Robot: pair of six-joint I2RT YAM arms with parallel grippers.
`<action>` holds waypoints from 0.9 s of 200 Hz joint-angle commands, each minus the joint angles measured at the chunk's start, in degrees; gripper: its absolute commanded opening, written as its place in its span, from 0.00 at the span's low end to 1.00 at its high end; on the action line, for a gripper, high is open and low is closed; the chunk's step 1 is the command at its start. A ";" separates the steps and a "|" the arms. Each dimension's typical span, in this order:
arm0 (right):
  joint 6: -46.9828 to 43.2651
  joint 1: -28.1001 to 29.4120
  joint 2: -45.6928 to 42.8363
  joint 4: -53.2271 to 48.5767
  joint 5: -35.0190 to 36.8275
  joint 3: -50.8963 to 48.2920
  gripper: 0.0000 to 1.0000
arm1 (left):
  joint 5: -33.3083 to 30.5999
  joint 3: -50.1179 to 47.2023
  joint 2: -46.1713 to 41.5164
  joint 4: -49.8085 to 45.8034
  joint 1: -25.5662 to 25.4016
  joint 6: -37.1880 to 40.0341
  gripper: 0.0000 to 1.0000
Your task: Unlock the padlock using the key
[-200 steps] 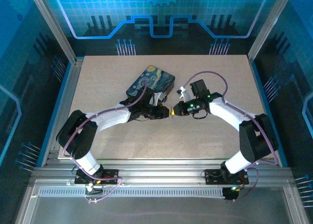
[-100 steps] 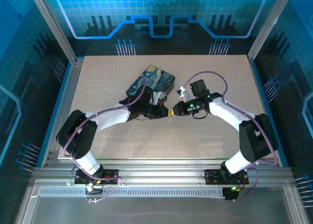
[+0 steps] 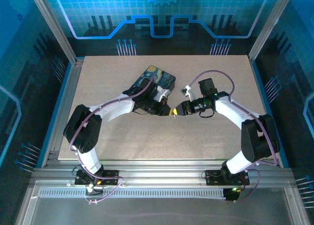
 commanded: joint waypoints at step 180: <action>-7.99 -2.80 4.78 1.21 -15.68 0.82 0.35 | 13.05 -0.06 -3.66 -0.64 3.06 7.82 0.00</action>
